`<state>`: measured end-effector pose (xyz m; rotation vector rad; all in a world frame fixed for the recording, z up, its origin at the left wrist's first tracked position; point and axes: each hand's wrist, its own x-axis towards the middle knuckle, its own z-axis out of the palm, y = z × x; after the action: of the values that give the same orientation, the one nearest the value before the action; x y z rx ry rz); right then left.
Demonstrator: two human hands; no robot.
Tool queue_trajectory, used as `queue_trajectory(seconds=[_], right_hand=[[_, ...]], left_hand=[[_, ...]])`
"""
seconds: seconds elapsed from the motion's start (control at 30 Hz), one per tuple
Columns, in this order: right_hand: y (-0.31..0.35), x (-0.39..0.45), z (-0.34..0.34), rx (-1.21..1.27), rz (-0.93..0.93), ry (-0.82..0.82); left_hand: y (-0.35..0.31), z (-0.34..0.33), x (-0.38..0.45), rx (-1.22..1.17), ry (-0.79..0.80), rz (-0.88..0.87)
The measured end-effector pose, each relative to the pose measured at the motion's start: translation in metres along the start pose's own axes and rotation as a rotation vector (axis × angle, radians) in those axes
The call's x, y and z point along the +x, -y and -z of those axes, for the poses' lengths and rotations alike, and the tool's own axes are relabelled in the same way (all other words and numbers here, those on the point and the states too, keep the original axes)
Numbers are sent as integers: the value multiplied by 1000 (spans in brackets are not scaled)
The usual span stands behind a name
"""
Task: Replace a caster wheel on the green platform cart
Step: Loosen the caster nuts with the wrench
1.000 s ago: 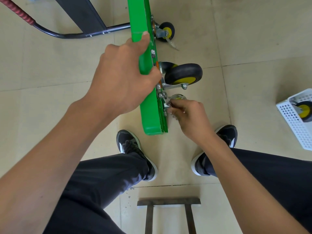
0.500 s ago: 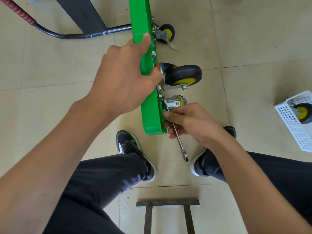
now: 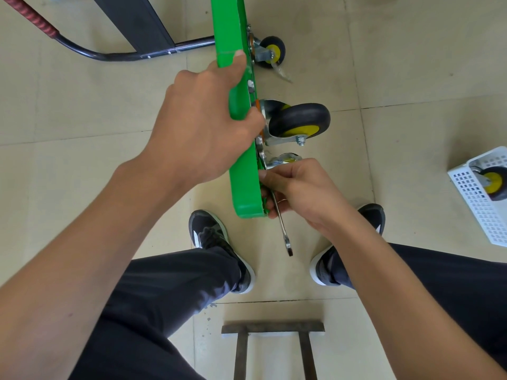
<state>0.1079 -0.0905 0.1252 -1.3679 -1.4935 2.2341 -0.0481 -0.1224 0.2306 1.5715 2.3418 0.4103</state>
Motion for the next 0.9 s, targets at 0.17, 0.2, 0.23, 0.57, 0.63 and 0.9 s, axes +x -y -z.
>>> queue_trajectory(seconds=[0.17,0.2,0.23,0.57,0.63,0.9], right_hand=[[-6,5,6,-236,82,-98],[-9,8,8,-281,112,-135],[-12,10,10,-343,158,-182],[-26,15,18,-550,315,-125],[-29,11,17,-437,255,-88],[-24,4,21,-177,107,1]], left_hand=[[0,0,0,-4,-1,-3],[0,0,0,-7,-2,0],[0,1,0,-11,-1,2],[0,0,-1,-48,10,17],[0,0,-1,-52,10,19],[0,2,-1,-22,16,14]])
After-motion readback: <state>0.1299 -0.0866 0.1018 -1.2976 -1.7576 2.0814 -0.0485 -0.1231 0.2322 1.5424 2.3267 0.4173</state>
